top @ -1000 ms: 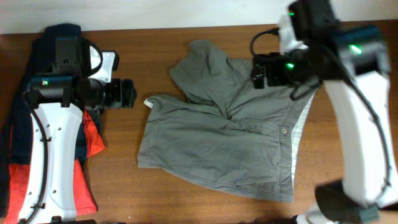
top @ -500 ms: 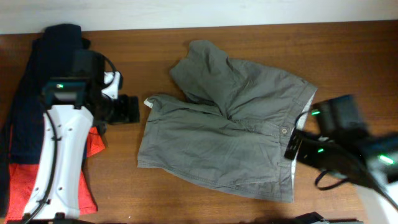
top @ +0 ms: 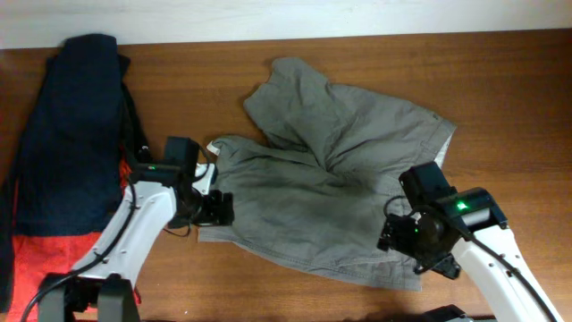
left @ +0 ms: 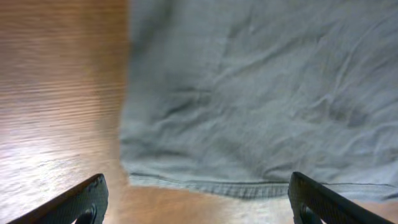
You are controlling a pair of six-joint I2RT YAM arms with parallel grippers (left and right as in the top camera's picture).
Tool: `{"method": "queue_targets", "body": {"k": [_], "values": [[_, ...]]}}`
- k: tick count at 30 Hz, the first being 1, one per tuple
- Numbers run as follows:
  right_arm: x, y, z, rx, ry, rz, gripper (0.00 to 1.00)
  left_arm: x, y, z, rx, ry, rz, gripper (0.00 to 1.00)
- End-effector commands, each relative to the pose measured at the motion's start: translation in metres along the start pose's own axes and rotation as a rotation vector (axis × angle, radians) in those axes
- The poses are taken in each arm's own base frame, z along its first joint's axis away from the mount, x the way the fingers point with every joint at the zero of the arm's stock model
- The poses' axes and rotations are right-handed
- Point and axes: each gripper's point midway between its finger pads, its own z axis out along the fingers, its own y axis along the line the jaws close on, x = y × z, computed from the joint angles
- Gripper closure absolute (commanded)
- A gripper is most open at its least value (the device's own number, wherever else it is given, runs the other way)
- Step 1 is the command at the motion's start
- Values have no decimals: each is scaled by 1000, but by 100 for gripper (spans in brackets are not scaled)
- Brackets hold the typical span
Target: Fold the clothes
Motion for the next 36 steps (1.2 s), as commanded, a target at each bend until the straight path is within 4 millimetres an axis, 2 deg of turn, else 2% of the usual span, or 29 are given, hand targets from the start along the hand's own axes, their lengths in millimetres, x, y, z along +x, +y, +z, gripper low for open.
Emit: {"method": "queue_targets", "body": {"k": [1,8,11,13,15,19,20,22,25,26,27,28,29,30,31,33,36], "values": [[2,12,2,-67,14,10,1,9,-7,12,20,7,17,8],[0,10,17,-47,14,34,1,18,-9,25,21,12,27,10],[1,9,22,-39,23,42,1,22,-8,27,20,24,25,28],[0,9,24,-40,22,54,1,23,-8,28,24,26,24,43],[1,9,29,-41,22,62,1,23,-12,28,46,29,20,63],[6,6,40,-34,43,88,1,25,-20,27,94,37,19,85],[9,5,44,-28,52,100,1,26,-20,28,93,41,21,94],[12,2,49,-17,64,119,1,30,-19,30,87,49,19,99],[15,-1,53,-10,74,123,1,34,-17,30,82,66,15,99],[15,-1,53,-9,75,123,1,35,-17,30,79,69,14,97],[15,0,53,-11,73,123,1,36,-14,30,64,74,13,89],[15,0,53,-12,72,123,1,37,-11,30,49,77,12,77],[14,0,53,-14,70,122,0,39,-5,30,8,83,-14,56],[14,0,53,-15,69,122,1,40,2,30,-31,84,-49,39],[14,0,53,-15,69,122,1,39,9,30,-74,79,-84,28],[14,0,53,-15,69,122,1,36,11,30,-86,64,-97,24],[14,0,53,-14,69,122,1,31,11,31,-84,44,-100,24]]}}
